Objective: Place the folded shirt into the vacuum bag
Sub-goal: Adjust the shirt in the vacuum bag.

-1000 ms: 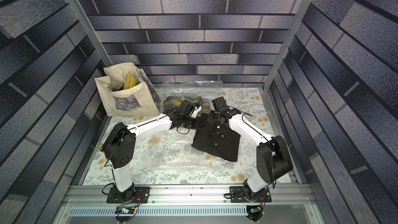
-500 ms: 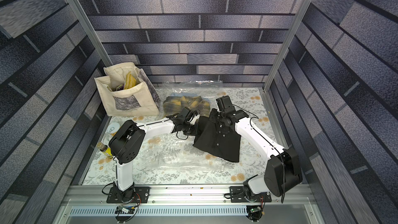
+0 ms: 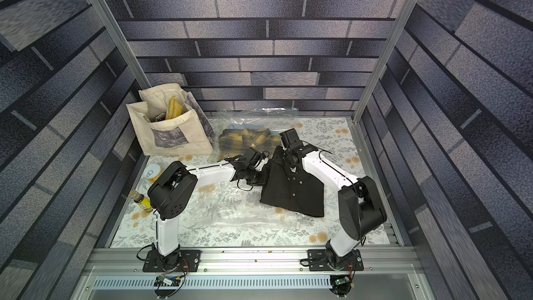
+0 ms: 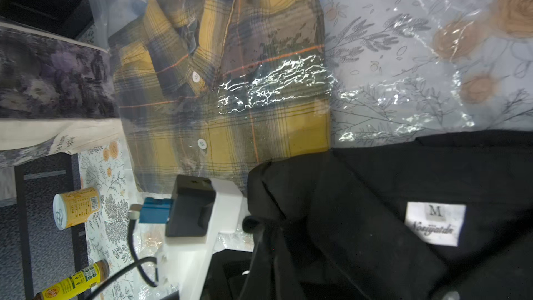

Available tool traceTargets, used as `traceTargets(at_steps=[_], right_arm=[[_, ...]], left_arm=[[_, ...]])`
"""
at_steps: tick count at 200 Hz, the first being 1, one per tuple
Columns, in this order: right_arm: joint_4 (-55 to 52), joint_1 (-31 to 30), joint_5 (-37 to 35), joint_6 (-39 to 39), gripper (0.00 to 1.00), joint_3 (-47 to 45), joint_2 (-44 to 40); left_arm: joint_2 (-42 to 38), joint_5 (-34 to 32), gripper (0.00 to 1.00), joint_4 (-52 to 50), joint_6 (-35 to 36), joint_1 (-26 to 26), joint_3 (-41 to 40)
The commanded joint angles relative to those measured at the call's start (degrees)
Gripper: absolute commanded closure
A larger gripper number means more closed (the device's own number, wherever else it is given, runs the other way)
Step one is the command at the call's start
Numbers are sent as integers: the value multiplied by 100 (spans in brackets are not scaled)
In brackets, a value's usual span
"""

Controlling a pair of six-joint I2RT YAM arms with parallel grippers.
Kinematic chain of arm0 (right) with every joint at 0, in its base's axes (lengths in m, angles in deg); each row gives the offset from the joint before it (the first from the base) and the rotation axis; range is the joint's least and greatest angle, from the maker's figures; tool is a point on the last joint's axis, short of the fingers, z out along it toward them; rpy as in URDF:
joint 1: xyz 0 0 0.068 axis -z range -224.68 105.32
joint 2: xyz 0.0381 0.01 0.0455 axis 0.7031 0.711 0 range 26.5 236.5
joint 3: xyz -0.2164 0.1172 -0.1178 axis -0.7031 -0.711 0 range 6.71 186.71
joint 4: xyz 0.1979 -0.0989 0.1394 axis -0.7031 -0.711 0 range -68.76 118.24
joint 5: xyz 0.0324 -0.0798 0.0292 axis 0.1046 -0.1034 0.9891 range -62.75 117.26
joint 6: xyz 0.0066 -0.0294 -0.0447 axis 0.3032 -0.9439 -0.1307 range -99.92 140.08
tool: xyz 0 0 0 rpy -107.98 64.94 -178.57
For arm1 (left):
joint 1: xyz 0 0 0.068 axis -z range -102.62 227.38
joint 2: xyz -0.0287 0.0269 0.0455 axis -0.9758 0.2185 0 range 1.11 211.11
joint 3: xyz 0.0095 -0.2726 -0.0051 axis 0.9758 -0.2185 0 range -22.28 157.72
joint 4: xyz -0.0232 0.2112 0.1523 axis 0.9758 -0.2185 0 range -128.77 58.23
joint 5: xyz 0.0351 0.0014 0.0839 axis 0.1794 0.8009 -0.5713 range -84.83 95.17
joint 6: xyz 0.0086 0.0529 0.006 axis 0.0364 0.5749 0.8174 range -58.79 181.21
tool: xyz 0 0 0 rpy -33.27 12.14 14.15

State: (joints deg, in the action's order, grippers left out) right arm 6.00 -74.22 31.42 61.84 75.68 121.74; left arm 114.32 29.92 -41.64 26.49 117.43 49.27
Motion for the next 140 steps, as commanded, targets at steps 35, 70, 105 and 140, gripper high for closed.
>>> traceTargets(at_steps=[35, 70, 105, 140], right_arm=[[631, -131, -162, 350, 93, 127, 642], [749, -139, 22, 335, 82, 281, 1172], [417, -116, 658, 21, 45, 585, 1181], [-26, 222, 1123, -183, 28, 159, 71]], left_arm=[[-742, 109, 66, -536, 80, -273, -387], [-1494, -68, 64, -968, 91, -578, -676], [-1949, -366, 62, -1470, 292, -620, -380], [-1753, -653, 55, -1629, 501, -66, 259]])
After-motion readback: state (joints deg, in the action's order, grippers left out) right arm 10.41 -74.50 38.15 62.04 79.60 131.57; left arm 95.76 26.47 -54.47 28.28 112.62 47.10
